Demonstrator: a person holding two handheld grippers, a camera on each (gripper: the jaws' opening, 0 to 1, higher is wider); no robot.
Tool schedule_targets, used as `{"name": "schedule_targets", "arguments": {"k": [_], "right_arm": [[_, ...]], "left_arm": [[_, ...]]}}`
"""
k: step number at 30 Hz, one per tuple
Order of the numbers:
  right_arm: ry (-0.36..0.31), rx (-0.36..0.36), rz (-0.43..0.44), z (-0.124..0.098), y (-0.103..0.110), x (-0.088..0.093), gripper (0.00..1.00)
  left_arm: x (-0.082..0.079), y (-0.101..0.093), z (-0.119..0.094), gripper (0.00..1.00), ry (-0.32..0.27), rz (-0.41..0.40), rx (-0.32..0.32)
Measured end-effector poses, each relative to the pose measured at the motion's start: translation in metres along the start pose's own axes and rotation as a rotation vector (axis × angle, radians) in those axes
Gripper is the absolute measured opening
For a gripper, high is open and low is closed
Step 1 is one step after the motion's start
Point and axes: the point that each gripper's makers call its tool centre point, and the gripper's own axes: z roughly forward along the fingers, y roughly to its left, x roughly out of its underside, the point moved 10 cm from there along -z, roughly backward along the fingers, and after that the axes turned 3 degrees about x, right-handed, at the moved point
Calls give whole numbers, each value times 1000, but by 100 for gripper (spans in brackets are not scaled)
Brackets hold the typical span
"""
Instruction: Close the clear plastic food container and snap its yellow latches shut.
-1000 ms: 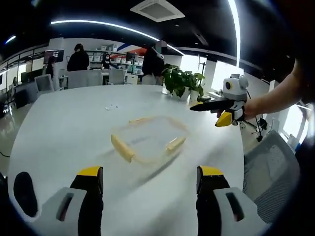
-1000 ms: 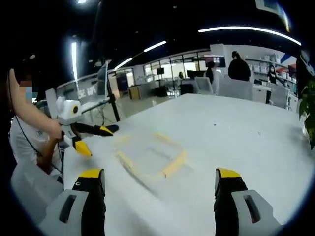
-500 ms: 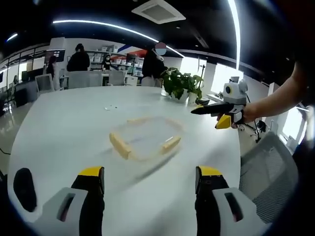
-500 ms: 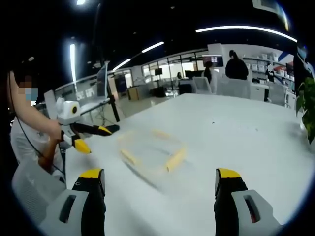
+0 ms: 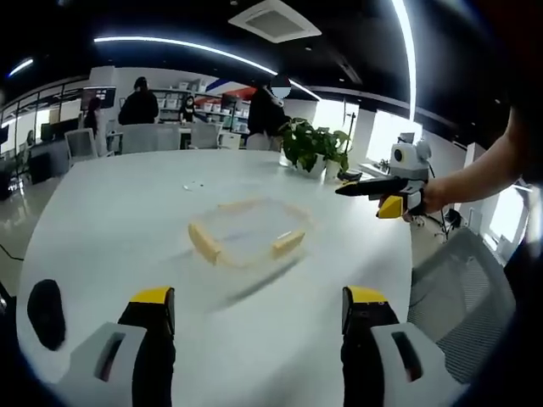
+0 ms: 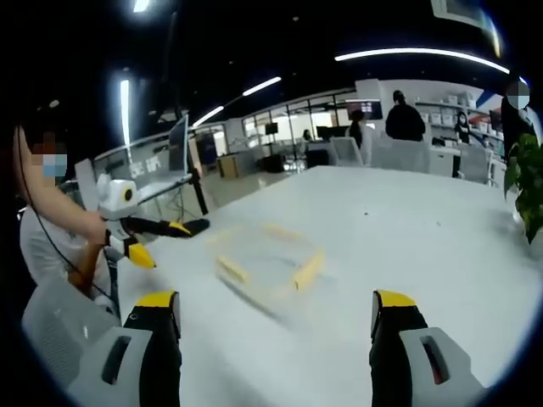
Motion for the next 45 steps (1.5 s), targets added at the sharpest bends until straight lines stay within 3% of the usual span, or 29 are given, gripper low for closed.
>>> {"name": "schedule_targets", "arguments": {"k": [16,45], "right_arm": [[1,7,10,-23,15,12,95],[5,-13,7,-39,50,32,100]], "left_arm": [[16,-14,-19,85,-3,-32,-16],[32,-41,-36,90,-22,-41,-25]]}}
